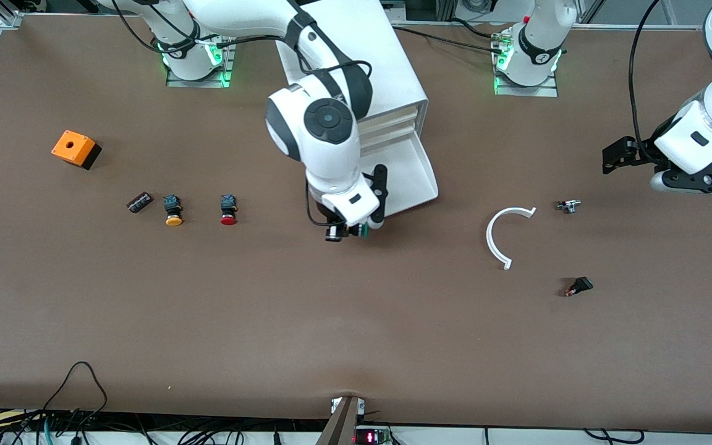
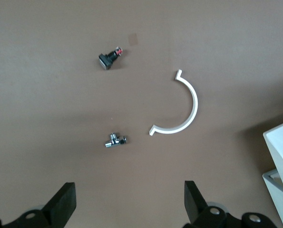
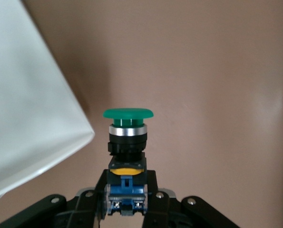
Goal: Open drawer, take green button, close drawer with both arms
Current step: 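Lift the green button out of the drawer with the right gripper, then push the drawer shut with the left gripper while the right gripper carries the button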
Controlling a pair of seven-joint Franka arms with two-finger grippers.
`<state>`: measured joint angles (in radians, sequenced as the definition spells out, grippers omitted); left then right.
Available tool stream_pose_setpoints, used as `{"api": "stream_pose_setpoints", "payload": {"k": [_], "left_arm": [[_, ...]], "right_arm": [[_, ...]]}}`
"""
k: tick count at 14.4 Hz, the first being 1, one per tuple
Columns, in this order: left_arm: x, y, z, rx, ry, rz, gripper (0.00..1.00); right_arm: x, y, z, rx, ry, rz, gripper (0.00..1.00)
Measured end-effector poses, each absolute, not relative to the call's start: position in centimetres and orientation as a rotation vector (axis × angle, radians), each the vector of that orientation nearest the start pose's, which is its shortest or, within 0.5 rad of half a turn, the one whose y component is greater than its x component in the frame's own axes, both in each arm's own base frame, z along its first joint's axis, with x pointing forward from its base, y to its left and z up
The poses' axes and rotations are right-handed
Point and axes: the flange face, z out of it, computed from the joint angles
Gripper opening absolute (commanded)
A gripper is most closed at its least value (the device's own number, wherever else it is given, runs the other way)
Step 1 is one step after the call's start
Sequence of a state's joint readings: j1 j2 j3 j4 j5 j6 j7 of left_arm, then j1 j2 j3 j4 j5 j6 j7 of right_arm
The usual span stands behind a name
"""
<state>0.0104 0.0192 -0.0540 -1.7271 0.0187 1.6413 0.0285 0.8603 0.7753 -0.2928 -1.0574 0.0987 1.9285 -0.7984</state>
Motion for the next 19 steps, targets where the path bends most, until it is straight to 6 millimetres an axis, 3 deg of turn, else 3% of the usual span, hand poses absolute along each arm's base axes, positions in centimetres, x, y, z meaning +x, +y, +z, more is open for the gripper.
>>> {"api": "stream_pose_setpoints", "payload": {"k": [4,7,10,13,16,19], "left_arm": [[55.3,-4.0,51.8,-3.093,0.161,0.386,1.0],[55.7,-6.6,50.3,-3.112,0.119,0.434,1.0],[55.3,-9.9,50.3,-3.1,0.032,0.444,1.0],[55.2,-10.4,50.2,-3.093,-0.002,0.45,1.0],[55.8,-10.6,48.3,-3.091,-0.005,0.49,1.0],[56.5,-13.4,46.1,-3.119,-0.061,0.51,1.0]], "right_arm": [[63.5,43.3,40.2,-2.691,-1.821,-0.198,0.28],[64.4,41.9,39.7,-2.832,-1.577,-0.206,0.28],[64.9,40.5,37.6,-2.926,-1.392,-0.188,0.28],[66.8,37.1,35.7,-3.016,-1.178,-0.205,0.28],[68.1,33.9,34.7,-3.086,-0.986,-0.191,0.28],[69.4,30.1,33.2,-3.155,-0.754,-0.146,0.28]]}}
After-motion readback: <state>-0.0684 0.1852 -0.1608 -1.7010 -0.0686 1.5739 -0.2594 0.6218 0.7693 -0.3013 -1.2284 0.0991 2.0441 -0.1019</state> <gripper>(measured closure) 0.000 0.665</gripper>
